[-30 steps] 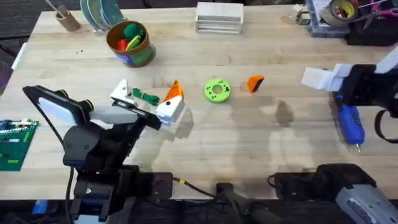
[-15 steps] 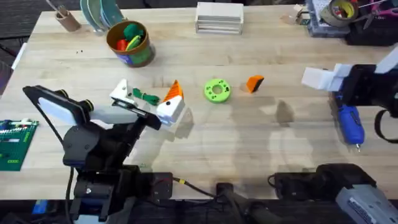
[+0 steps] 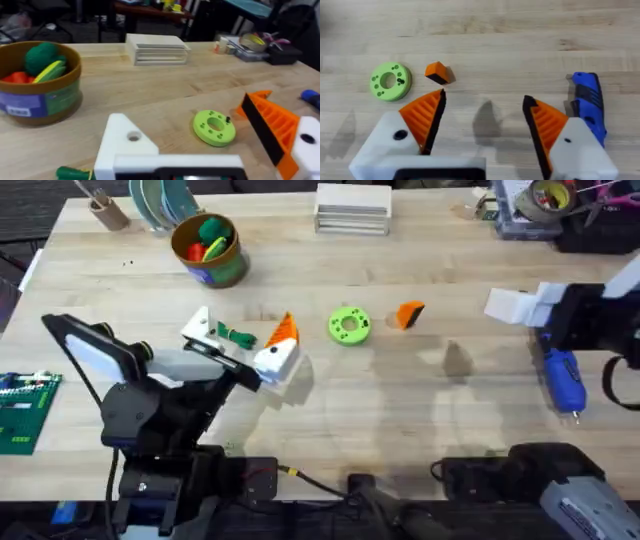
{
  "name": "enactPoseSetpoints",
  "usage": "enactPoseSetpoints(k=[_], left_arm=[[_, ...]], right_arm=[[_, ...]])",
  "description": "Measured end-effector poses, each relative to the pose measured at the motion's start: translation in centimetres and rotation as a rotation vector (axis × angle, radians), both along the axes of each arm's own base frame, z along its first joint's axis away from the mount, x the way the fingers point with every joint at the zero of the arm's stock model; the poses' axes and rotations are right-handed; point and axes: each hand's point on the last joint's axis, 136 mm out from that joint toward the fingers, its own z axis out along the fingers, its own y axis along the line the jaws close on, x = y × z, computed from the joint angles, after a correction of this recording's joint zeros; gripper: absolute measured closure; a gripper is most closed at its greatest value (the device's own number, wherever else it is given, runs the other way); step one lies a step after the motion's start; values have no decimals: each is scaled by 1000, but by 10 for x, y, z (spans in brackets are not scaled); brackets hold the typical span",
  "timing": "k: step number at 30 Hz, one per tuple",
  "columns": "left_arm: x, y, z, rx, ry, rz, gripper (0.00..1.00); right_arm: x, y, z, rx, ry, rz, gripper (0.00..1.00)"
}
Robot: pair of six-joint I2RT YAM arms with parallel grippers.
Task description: Pick up the gripper from the table and insert it into the empty holder that is missing its gripper. Then pick up a screw, insert it into the mounting hole, and use the screwdriver to tighten it. Finally, clean up the table by picking up the vegetable and placing it into the bucket.
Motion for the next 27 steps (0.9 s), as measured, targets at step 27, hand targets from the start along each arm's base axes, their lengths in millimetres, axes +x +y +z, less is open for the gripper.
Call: enactPoseSetpoints(k=[27], left_arm=[[-55, -62, -2, 89, -79, -491, 8]], right_arm=[[0, 0, 0, 0, 0, 0, 10]])
